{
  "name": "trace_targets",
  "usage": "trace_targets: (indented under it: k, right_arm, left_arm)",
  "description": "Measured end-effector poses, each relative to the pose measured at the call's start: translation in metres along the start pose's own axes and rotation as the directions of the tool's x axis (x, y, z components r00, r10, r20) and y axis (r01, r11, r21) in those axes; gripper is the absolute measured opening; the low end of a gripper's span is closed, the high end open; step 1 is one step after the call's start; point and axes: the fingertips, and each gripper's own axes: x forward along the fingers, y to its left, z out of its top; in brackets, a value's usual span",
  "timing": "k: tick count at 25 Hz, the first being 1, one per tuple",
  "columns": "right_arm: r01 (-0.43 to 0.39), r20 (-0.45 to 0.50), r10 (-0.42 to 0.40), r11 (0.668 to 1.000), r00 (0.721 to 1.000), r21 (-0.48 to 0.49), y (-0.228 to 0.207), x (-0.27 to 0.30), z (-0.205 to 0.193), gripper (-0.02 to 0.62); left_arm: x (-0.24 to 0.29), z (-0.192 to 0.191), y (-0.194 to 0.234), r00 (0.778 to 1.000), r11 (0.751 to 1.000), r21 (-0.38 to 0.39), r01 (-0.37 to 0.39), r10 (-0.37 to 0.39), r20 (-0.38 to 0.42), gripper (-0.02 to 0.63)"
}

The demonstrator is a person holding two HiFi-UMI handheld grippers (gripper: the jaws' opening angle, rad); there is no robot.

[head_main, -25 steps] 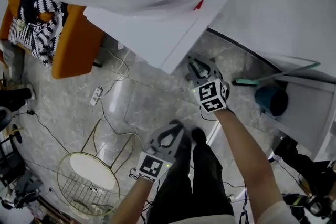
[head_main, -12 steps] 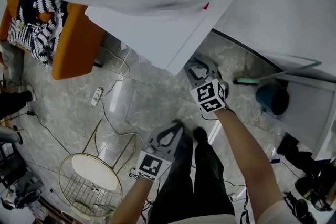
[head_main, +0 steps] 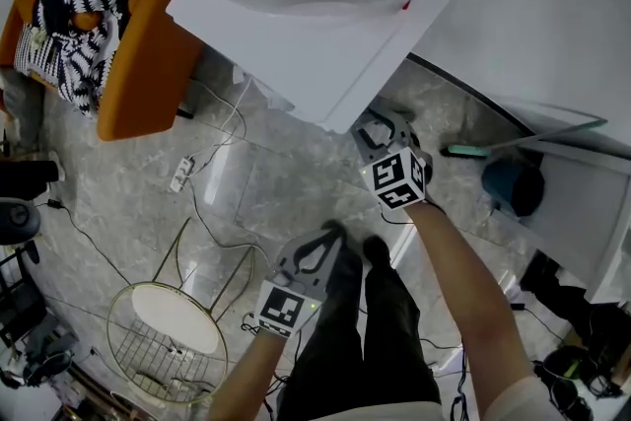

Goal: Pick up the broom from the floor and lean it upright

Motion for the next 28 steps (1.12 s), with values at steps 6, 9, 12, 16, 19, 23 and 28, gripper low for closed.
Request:
trace_targets:
  k: [6,9,12,16,19,23,28]
  right_arm:
    - [-0.014,-0.01,0.014,1.0,1.0,0.002,0.003,0.001,-0.002,0.21]
    - [-0.017,-0.012,0.017,1.0,1.0,-0.001,0.007,-0.005,-0.005,0.215]
    - [-0.008,-0.016,0.008,1.0,1.0,0.003,0.007,-0.017,-0.007,0.225]
    - [0.016,-0.019,-0.016,1.0,1.0,0.011,0.002,-0.045,-0.006,0.225]
    - [0.027,-0.023,-0.026,0.999,0.999,0.027,0.0,-0.079,-0.003,0.225]
    - [0.038,-0.007,-0.038,0.996,0.999,0.077,-0.003,-0.141,0.018,0.205]
    - [0.056,0.076,-0.068,0.988,0.995,0.143,-0.012,-0.218,0.066,0.181]
  left_arm:
    - [-0.001,-0.005,0.005,1.0,1.0,0.004,-0.011,0.011,0.005,0.025]
    - [-0.002,-0.004,0.008,1.0,1.0,-0.006,-0.016,0.016,0.003,0.025]
    - [-0.004,0.001,0.01,1.0,1.0,-0.003,-0.018,0.018,0.005,0.025]
    - [-0.011,0.006,0.019,0.999,0.999,0.01,-0.039,0.038,0.019,0.025]
    - [-0.024,0.016,0.02,0.999,0.998,0.018,-0.053,0.053,0.015,0.025]
    - [-0.049,0.046,0.003,0.999,0.998,0.032,-0.047,0.047,0.003,0.025]
    - [-0.078,0.1,-0.021,0.998,0.994,0.091,-0.052,0.048,0.046,0.025]
